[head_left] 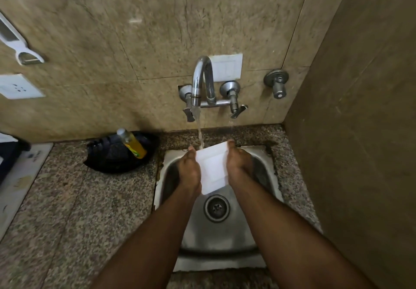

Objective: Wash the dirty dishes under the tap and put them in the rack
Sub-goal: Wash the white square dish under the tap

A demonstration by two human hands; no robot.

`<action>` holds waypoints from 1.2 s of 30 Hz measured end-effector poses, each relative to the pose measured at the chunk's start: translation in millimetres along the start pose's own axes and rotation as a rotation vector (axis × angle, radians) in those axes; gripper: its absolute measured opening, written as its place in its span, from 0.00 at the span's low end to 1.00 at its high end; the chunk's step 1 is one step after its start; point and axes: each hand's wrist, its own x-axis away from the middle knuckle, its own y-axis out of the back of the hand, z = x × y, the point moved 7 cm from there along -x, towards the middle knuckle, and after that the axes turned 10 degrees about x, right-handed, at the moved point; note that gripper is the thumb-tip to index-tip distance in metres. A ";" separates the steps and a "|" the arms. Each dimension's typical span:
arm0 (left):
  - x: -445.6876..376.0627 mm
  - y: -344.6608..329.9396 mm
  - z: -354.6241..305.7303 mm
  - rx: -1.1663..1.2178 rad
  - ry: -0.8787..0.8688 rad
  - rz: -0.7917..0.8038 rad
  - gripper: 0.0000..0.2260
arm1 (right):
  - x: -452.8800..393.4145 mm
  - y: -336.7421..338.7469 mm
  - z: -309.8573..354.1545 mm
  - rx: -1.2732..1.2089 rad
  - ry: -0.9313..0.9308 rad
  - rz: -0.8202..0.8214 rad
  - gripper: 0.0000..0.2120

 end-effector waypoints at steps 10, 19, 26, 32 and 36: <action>-15.7 18.7 -2.3 0.052 0.053 -0.053 0.20 | 12.5 -16.7 25.7 -0.007 0.151 0.048 0.29; -33.0 35.0 -21.2 0.027 0.108 -0.040 0.15 | 11.3 -31.3 44.7 -0.408 0.159 0.599 0.13; -38.7 33.4 6.1 -0.184 0.250 0.032 0.13 | -2.7 -38.9 43.2 -0.628 -0.067 0.446 0.09; -32.1 17.8 -10.0 0.003 0.216 0.078 0.05 | -24.3 -29.1 29.3 -0.767 -0.179 0.401 0.11; -29.9 5.1 -17.2 0.024 0.197 0.104 0.11 | -23.1 -24.9 17.8 -0.788 -0.191 0.355 0.09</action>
